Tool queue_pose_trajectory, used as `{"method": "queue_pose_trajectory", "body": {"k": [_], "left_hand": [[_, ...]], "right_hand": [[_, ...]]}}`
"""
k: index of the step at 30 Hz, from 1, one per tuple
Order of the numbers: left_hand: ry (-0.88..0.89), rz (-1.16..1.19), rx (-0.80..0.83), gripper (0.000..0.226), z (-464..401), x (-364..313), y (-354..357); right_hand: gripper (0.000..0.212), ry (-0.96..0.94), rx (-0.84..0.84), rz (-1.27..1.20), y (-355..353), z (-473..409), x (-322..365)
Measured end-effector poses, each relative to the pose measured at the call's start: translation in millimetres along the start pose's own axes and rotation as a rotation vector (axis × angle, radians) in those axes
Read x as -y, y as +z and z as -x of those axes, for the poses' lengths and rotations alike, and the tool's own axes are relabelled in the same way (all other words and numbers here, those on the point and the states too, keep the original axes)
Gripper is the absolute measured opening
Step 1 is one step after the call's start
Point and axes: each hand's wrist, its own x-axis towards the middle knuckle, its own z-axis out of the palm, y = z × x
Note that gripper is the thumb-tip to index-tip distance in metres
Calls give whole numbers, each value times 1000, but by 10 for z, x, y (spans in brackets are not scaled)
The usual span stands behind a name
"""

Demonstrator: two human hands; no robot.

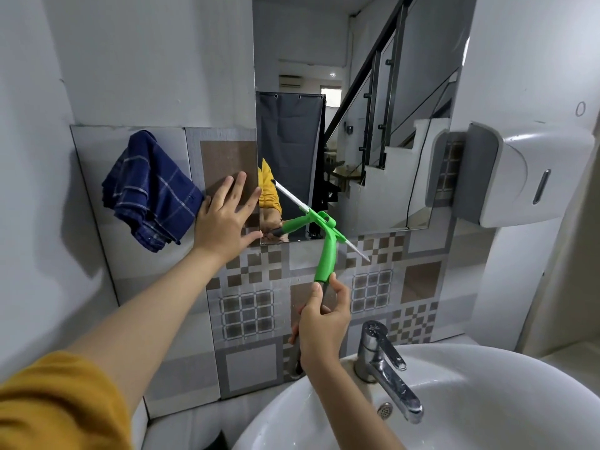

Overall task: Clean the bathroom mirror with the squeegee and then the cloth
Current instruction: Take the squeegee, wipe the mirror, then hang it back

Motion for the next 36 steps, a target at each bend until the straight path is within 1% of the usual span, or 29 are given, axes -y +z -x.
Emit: {"method": "queue_pose_trajectory", "body": {"k": [7, 12, 16, 21, 29, 36], "left_hand": [[19, 36, 0, 88, 3, 56, 11], [36, 43, -8, 88, 7, 82, 17], [52, 25, 9, 91, 7, 103, 13], [81, 28, 25, 90, 16, 141, -14], [85, 20, 41, 90, 37, 153, -42], [85, 9, 86, 95, 35, 173, -40]], "right_hand": [[24, -38, 51, 49, -63, 21, -145], [29, -84, 36, 100, -96, -12, -235], [26, -104, 42, 131, -144, -53, -295], [24, -151, 81, 224, -284, -105, -300], [23, -186, 93, 342, -413, -168, -320], [24, -180, 145, 348, -499, -175, -226]]}}
